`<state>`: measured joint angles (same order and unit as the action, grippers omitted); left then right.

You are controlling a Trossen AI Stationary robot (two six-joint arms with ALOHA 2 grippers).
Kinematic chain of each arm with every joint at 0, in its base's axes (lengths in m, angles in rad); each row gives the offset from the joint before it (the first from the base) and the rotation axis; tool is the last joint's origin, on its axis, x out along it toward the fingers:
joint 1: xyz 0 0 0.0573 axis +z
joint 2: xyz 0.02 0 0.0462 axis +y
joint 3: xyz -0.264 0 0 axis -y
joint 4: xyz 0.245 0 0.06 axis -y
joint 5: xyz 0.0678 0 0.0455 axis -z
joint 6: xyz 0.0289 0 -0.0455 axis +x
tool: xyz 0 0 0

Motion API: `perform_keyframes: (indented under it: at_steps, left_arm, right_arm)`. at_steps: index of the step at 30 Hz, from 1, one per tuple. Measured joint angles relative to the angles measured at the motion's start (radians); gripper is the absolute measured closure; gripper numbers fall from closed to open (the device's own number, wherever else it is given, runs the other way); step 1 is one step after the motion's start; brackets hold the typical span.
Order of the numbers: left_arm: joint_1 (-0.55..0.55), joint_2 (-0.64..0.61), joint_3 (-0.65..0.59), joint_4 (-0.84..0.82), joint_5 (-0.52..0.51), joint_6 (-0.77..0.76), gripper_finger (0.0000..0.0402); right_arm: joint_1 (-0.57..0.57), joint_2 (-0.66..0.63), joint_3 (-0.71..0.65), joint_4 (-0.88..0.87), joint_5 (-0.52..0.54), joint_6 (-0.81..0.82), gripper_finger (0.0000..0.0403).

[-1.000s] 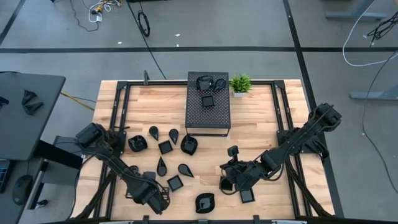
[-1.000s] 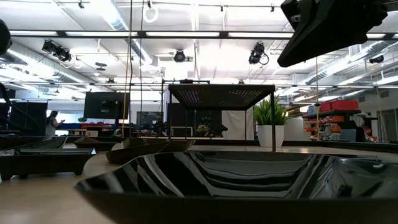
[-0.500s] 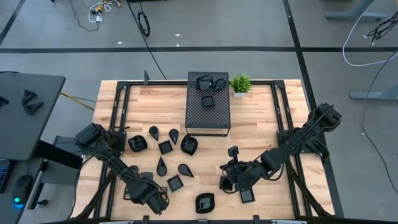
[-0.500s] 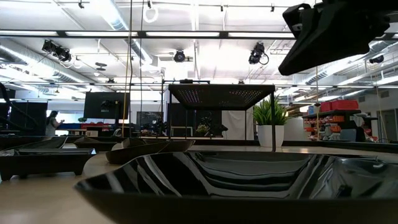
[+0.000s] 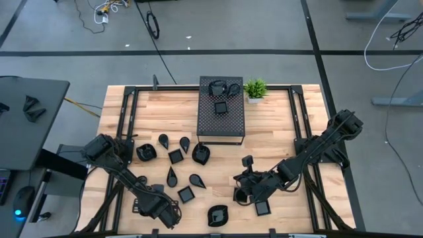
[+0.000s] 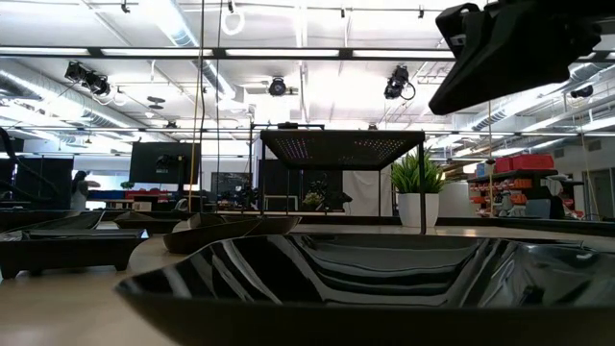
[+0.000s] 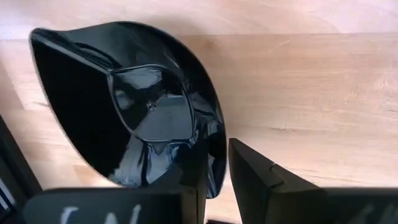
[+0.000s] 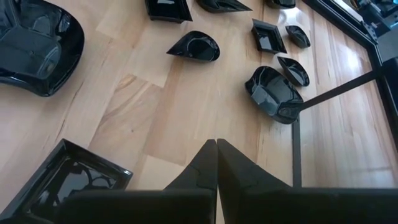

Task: Pick & Place Mini shaped plates
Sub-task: Stack the black leaf-shaped plate on top of the black leaf-shaped plate on the shelf

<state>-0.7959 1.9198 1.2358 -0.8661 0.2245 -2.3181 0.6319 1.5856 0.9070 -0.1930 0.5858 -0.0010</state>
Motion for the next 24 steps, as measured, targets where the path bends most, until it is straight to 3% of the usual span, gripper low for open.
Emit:
perform_keyframes:
  at_steps: [10,13,18,24]
  left_arm:
    - [0.000,0.000,0.020,-0.034,0.001,0.026,0.0393]
    - [0.000,0.000,0.055,-0.092,-0.001,0.032,0.0395]
    - [0.000,0.000,0.158,-0.232,-0.027,0.107,0.0394]
    - [0.023,0.000,0.350,-0.463,-0.138,0.293,0.0395]
  right_arm:
    - [0.000,0.000,0.000,0.007,0.000,-0.008,0.0399]
    - [0.000,0.000,0.000,0.007,0.000,-0.008,0.0399]
    - [0.000,0.000,0.000,0.007,0.000,-0.008,0.0399]
    - [0.000,0.000,0.000,0.007,0.006,-0.011,0.0399]
